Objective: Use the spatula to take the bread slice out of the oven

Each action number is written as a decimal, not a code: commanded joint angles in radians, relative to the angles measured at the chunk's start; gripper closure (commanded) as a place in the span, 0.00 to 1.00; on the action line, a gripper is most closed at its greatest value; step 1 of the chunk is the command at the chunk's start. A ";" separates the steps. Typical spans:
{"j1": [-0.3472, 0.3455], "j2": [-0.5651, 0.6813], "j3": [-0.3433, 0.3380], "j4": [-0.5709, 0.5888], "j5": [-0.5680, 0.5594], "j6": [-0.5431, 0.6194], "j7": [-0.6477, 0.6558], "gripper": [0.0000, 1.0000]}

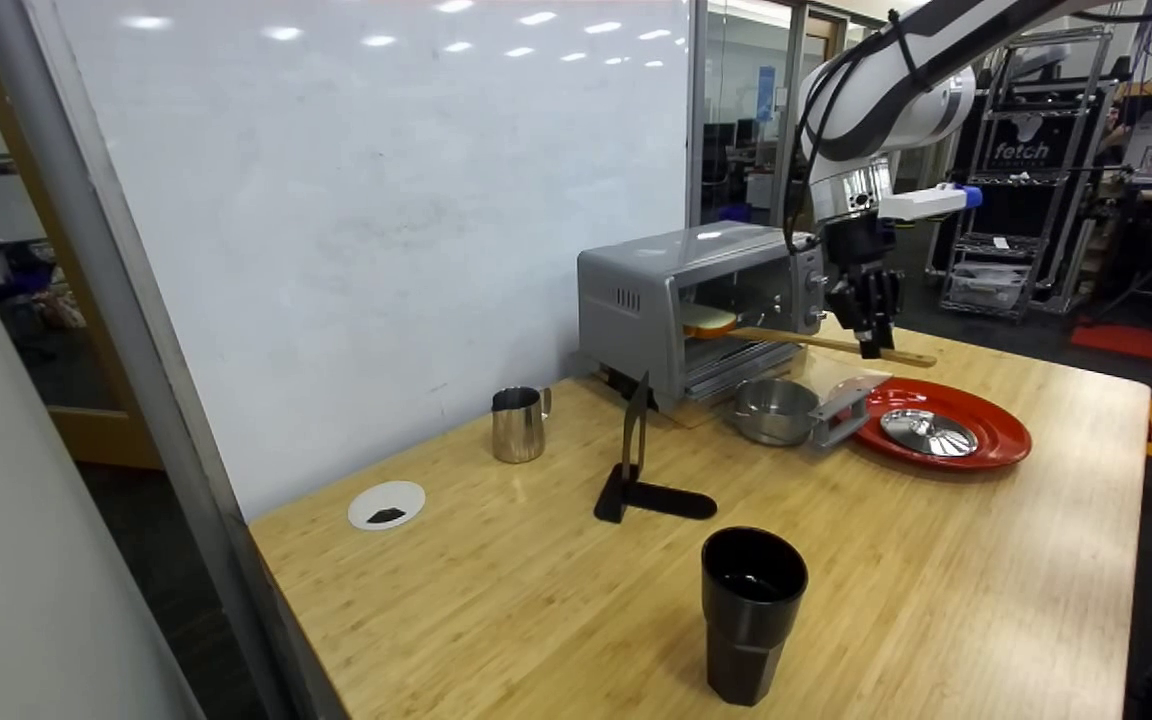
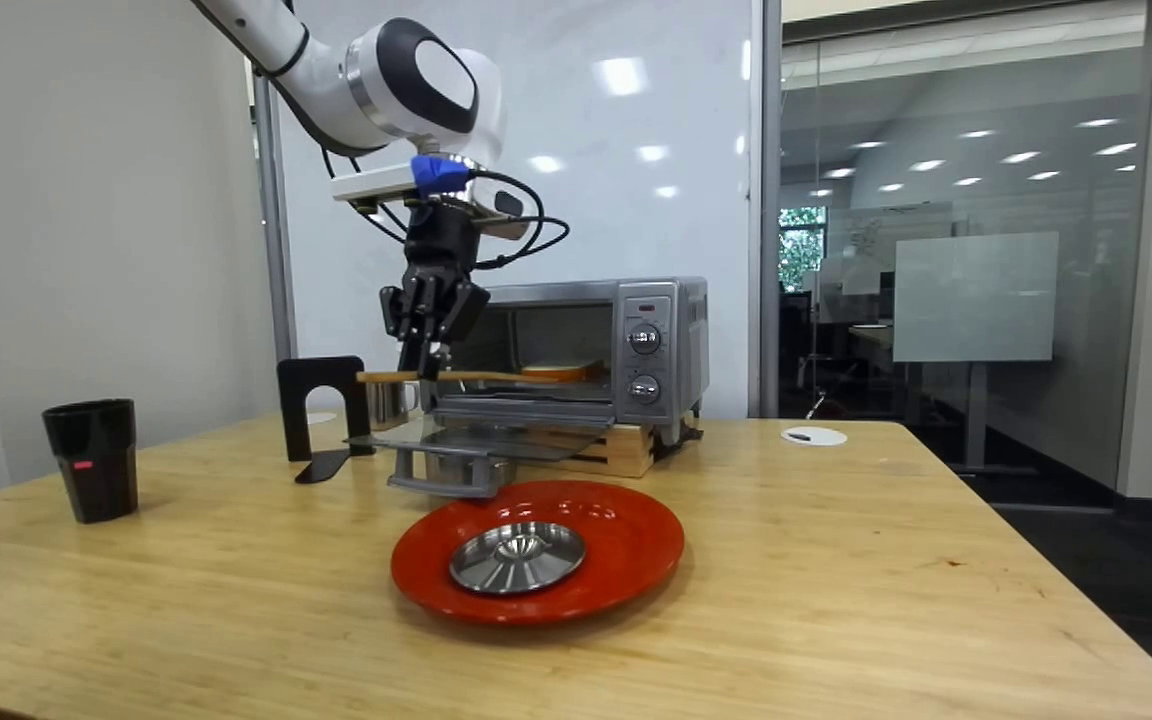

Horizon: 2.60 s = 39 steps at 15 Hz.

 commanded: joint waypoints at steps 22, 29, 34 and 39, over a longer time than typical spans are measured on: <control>-0.018 0.159 0.029 0.222 -0.041 -0.108 -0.003 0.93; -0.016 0.180 0.033 0.239 -0.065 -0.104 -0.005 0.93; -0.016 0.198 0.038 0.241 -0.076 -0.096 -0.014 0.93; -0.013 0.191 0.043 0.231 -0.090 -0.068 -0.017 0.93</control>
